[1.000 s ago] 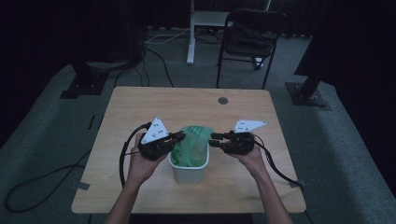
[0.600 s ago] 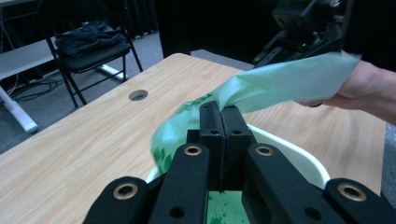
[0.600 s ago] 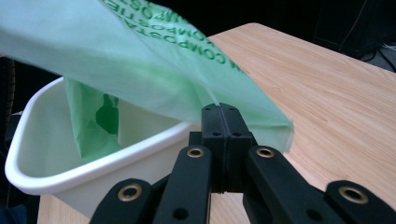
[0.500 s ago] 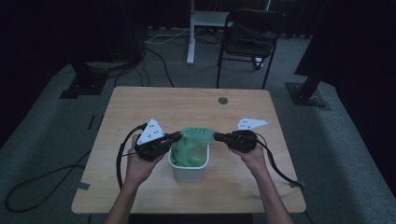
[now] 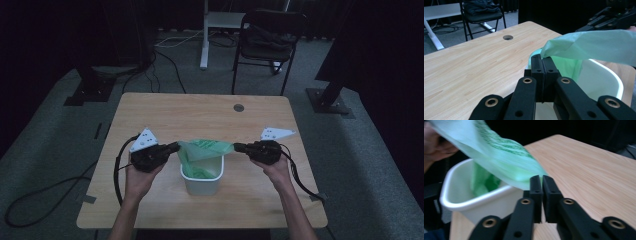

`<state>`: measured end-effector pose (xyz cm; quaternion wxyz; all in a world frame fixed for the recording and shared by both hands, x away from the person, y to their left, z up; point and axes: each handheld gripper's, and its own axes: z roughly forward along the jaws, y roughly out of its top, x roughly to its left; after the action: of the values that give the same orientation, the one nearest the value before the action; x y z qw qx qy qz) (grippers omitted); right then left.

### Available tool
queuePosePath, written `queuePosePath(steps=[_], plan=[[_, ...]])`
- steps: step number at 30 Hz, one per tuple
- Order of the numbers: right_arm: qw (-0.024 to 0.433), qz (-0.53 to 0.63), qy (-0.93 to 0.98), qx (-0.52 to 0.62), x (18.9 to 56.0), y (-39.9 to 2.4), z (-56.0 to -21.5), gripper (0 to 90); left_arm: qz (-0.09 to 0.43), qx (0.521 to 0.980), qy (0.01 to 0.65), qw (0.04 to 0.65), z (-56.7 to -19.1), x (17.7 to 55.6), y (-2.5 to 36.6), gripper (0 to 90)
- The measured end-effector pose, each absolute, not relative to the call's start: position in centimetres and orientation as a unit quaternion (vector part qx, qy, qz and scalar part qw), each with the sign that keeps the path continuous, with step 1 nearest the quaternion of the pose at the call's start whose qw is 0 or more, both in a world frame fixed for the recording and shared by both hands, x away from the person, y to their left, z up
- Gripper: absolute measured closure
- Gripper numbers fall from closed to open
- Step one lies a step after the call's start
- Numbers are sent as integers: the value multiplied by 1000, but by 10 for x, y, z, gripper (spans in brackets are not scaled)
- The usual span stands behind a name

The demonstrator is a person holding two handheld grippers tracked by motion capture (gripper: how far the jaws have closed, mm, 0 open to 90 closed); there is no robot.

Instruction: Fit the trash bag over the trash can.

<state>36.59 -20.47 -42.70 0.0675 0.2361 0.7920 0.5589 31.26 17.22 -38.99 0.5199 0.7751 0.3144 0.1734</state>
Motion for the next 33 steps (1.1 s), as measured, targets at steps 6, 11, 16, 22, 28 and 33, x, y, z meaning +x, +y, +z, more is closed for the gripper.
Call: queuePosePath(steps=[6, 11, 16, 22, 28, 33], plan=[[61, 565, 799, 196, 356, -191, -419, 776, 177, 776, 313, 519, -389, 312, 170, 900], [55, 564, 805, 179, 349, -185, -418, 760, 179, 776, 313, 518, -388, 312, 170, 900], [52, 558, 808, 182, 352, -181, -420, 697, 179, 777, 310, 518, -387, 312, 167, 900], [59, 548, 814, 186, 358, -170, -419, 732, 177, 780, 304, 518, -387, 311, 163, 900], [80, 538, 812, 212, 364, -172, -415, 900, 181, 778, 307, 517, -387, 310, 167, 900], [87, 543, 803, 230, 366, -184, -413, 900, 177, 772, 323, 518, -391, 313, 177, 900]])
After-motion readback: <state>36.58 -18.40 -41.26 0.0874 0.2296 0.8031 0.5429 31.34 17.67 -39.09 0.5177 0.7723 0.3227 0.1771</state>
